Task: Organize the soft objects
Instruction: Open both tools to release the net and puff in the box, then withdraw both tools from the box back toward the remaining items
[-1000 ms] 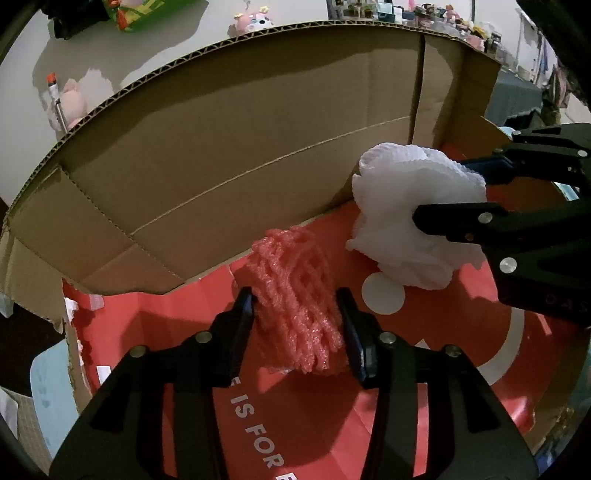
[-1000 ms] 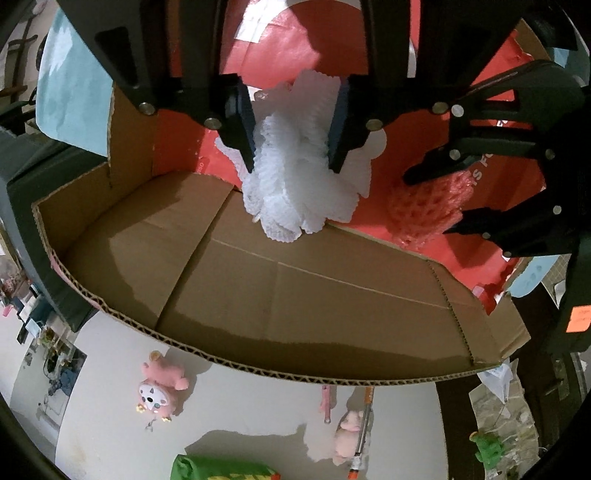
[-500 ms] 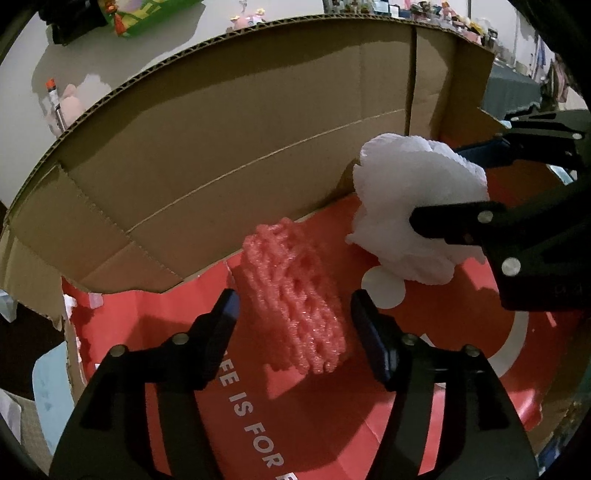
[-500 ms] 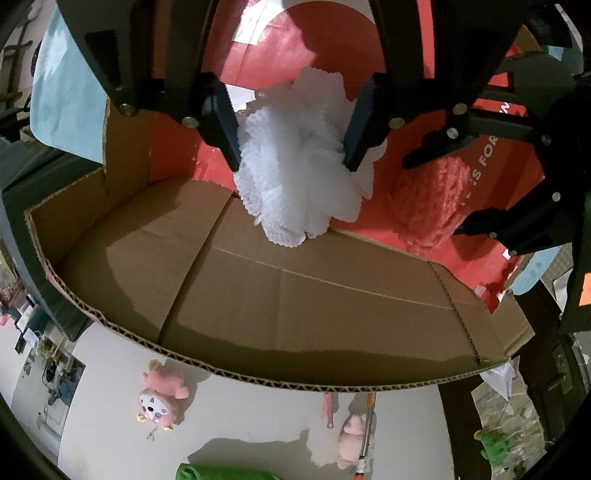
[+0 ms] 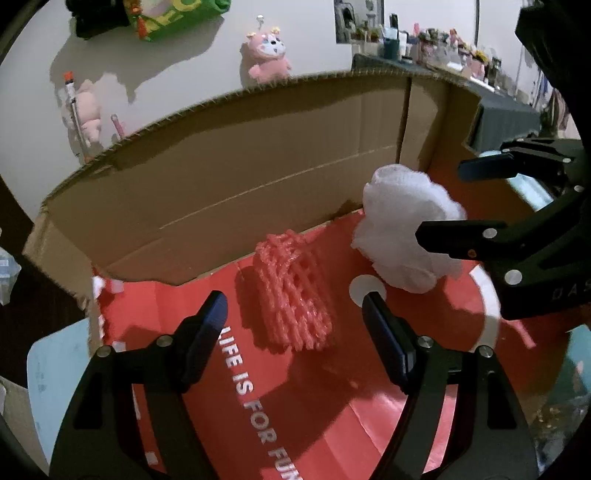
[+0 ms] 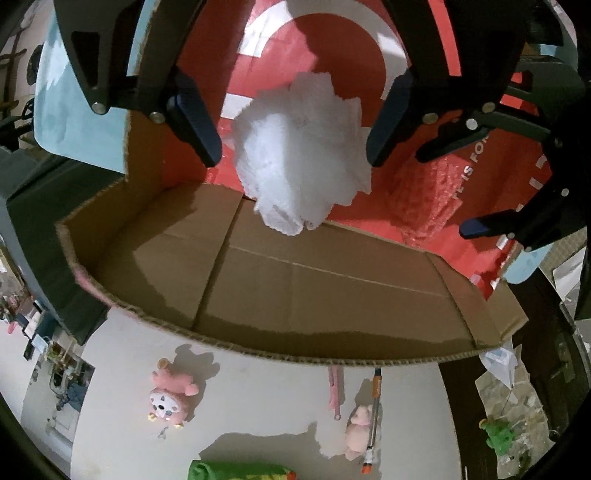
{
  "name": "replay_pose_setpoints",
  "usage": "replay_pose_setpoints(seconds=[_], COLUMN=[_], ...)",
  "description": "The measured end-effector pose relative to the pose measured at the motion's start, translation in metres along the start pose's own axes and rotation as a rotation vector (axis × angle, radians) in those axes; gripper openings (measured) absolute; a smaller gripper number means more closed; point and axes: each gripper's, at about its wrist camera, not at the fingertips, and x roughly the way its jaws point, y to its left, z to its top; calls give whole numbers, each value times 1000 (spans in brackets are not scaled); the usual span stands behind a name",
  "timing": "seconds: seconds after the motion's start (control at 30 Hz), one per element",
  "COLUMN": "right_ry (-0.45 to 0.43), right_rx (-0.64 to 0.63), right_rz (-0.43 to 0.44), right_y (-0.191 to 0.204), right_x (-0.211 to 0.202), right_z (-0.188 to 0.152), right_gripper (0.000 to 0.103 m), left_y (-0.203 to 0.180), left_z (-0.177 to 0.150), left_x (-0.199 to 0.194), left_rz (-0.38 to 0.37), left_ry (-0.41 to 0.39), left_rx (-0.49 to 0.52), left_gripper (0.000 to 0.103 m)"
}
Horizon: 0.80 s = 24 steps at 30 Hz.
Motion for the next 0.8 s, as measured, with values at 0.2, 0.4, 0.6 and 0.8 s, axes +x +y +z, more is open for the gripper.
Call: replay_pose_setpoints(seconds=[0.2, 0.4, 0.6, 0.8], right_ry=[-57, -146, -277, -432], right_rx=[12, 17, 16, -10], right_rz=[0, 2, 6, -30], right_y=[2, 8, 18, 37], right_x=[-35, -85, -150, -216], right_z=[-8, -23, -52, -97], right_gripper=[92, 97, 103, 103], left_y=[4, -5, -16, -36], left_z=[-11, -20, -44, -85], left_x=[-33, -86, -147, -199], left_rz=[-10, -30, -33, 30], left_ry=[-81, -195, -332, -461], left_rx=[-50, -105, -130, -114], left_gripper=[87, 97, 99, 103])
